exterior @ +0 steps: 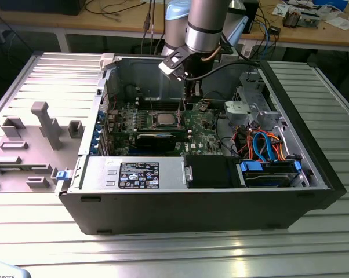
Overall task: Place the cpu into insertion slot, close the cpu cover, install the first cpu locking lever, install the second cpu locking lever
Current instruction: 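Close the cpu cover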
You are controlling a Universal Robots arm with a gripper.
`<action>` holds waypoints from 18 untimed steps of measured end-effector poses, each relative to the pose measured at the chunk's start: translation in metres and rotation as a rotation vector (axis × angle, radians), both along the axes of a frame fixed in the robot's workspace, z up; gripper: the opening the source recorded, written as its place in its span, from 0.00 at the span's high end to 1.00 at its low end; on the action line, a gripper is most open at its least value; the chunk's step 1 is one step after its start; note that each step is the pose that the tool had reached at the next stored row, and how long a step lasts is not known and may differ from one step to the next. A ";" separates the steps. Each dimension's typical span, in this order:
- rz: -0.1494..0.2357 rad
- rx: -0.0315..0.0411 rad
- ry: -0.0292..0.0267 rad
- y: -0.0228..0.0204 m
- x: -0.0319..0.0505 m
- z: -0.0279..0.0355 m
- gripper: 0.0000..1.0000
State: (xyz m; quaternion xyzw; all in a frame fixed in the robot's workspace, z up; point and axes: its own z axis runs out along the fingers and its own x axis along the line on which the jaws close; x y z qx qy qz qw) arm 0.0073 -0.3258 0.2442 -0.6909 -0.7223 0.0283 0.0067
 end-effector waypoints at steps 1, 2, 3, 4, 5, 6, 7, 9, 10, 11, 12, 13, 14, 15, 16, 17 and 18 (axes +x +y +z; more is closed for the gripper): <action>0.000 0.0000 -0.0001 0.0000 -0.0002 0.0000 0.89; 0.000 0.0000 0.0000 0.0000 -0.0006 0.0000 0.89; 0.000 0.0000 0.0000 0.0000 -0.0008 0.0000 0.89; 0.000 0.0000 0.0000 0.0000 -0.0009 0.0000 0.89; 0.000 -0.0001 -0.0001 0.0000 -0.0011 0.0000 0.89; 0.000 -0.0001 -0.0001 0.0000 -0.0013 0.0000 0.89; 0.000 0.0000 0.0000 0.0000 -0.0014 0.0000 0.89; 0.000 -0.0001 0.0000 0.0000 -0.0016 0.0000 0.89; 0.000 -0.0001 0.0000 0.0000 -0.0019 0.0000 0.89; 0.000 -0.0001 0.0000 0.0000 -0.0020 0.0000 0.89; 0.000 -0.0001 0.0000 0.0000 -0.0020 0.0000 0.89; 0.000 -0.0001 -0.0001 0.0000 -0.0020 0.0000 0.89; 0.000 0.0000 0.0000 0.0000 -0.0021 0.0000 0.89; 0.000 -0.0001 0.0000 0.0000 -0.0023 0.0000 0.89; 0.000 -0.0001 0.0001 0.0000 -0.0024 0.0000 0.89; 0.000 -0.0001 0.0000 0.0000 -0.0025 0.0000 0.89; 0.000 -0.0001 0.0001 0.0000 -0.0028 0.0000 0.89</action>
